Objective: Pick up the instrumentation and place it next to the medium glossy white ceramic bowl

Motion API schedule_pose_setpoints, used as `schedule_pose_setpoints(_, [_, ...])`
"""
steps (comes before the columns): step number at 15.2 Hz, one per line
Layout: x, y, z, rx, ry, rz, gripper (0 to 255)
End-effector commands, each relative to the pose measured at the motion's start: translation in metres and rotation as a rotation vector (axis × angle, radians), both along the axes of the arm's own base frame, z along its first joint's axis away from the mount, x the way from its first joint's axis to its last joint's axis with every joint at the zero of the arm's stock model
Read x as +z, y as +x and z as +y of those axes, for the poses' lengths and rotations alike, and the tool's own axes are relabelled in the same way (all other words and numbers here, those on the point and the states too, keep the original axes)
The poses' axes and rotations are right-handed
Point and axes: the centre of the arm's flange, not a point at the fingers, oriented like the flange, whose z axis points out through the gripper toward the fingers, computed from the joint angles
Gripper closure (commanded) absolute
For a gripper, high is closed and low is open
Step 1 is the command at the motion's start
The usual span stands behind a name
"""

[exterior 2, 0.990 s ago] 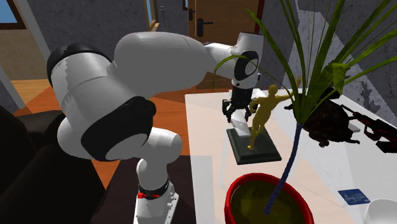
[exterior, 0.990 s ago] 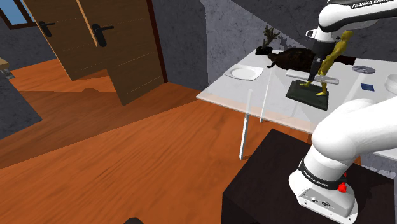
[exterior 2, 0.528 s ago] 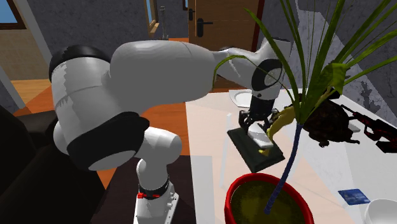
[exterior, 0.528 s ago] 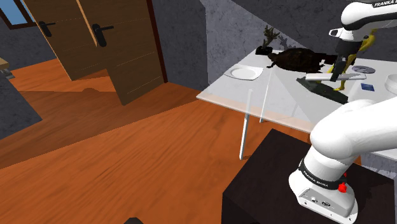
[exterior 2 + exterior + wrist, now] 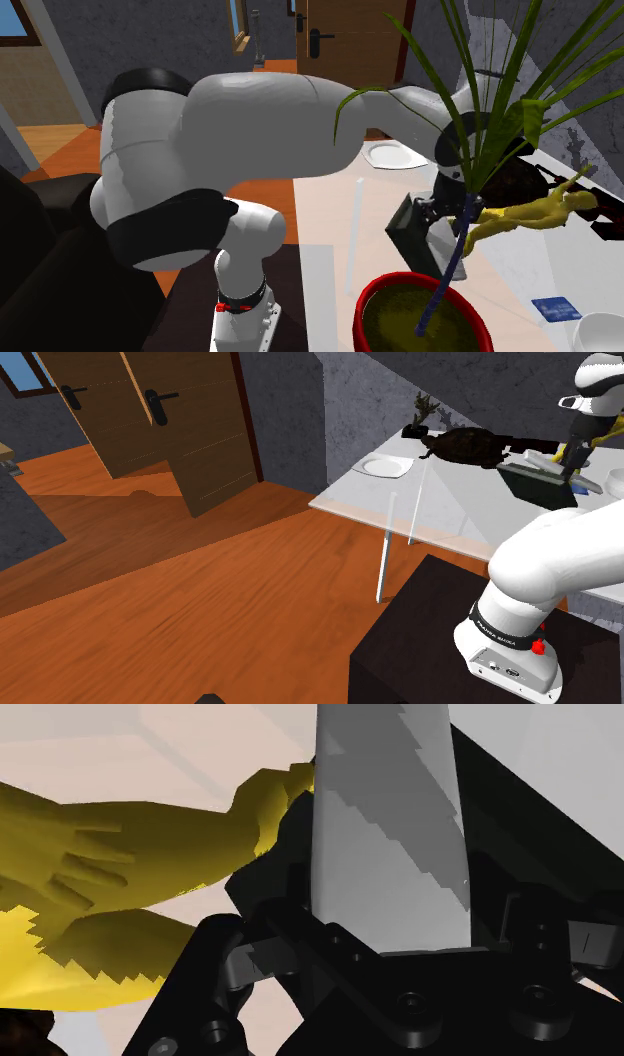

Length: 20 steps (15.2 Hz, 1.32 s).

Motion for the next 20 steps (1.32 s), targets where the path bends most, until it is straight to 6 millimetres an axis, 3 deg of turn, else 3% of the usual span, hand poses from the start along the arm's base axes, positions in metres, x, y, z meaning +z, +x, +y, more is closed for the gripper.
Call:
schedule_pose_setpoints(1, [0.003,-0.021,-0.015,0.001,0.002,0.002,255])
schedule_pose_setpoints(13, [0.004,-0.149,-0.108,0.001,0.002,0.002,255])
schedule_pose_setpoints(20, [-0.033,-0.149,-0.108,0.001,0.002,0.002,255])
